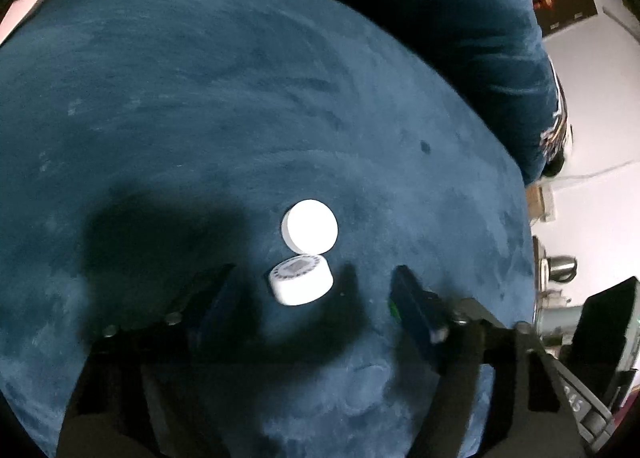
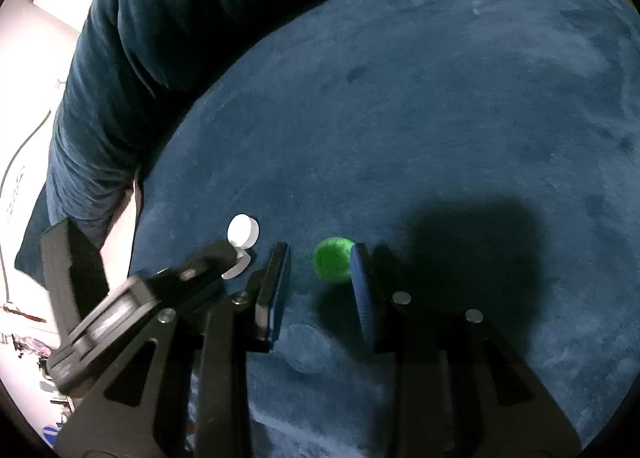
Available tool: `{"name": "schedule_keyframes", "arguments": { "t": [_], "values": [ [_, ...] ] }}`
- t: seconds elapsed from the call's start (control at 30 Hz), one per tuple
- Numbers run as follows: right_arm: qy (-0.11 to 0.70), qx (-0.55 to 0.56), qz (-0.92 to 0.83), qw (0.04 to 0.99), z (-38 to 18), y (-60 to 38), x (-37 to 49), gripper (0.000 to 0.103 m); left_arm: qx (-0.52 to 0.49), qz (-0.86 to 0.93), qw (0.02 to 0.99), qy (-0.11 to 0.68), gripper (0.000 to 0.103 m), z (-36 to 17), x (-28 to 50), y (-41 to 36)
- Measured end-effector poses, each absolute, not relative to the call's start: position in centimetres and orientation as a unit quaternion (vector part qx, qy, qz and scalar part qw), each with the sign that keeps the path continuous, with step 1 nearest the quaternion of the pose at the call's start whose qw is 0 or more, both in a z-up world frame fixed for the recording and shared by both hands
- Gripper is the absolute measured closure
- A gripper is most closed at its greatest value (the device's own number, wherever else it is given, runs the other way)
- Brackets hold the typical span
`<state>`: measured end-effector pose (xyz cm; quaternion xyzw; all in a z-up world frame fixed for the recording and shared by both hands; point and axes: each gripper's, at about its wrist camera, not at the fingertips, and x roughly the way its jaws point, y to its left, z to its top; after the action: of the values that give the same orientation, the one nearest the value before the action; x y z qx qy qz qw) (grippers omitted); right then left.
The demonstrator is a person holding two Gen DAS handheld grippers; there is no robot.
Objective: Organize objects
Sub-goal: 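Grasp the green cap with the right gripper while the left grasps a white cap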
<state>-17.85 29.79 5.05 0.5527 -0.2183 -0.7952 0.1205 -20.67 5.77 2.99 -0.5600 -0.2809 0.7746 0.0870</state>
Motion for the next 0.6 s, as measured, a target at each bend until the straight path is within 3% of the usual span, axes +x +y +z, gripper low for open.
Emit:
{"name": "schedule_keyframes", "arguments": {
  "t": [0.03,0.07,0.3,0.47,0.6],
  "values": [
    [-0.218,0.553,-0.795,0.121,5.0,29.8,-17.9,0.070,-0.561,0.775,0.090,-0.277,0.050,3.0,-20.5,5.9],
    [-0.218,0.554,-0.795,0.120,4.9,29.9,-18.0,0.070,-0.564,0.774,0.092,-0.273,0.073,3.0,-20.4,5.8],
    [-0.227,0.560,-0.788,0.117,4.6,29.5,-17.9,0.070,-0.560,0.774,0.084,-0.282,0.071,3.2,-19.1,4.6],
    [-0.198,0.566,-0.790,0.124,4.3,27.8,-18.2,0.050,-0.554,0.779,0.082,-0.283,0.071,4.0,-18.2,3.7],
    [-0.152,0.566,-0.804,0.105,3.9,26.4,-18.8,0.047,-0.548,0.783,0.075,-0.283,0.071,4.6,-17.5,2.4]
  ]
}}
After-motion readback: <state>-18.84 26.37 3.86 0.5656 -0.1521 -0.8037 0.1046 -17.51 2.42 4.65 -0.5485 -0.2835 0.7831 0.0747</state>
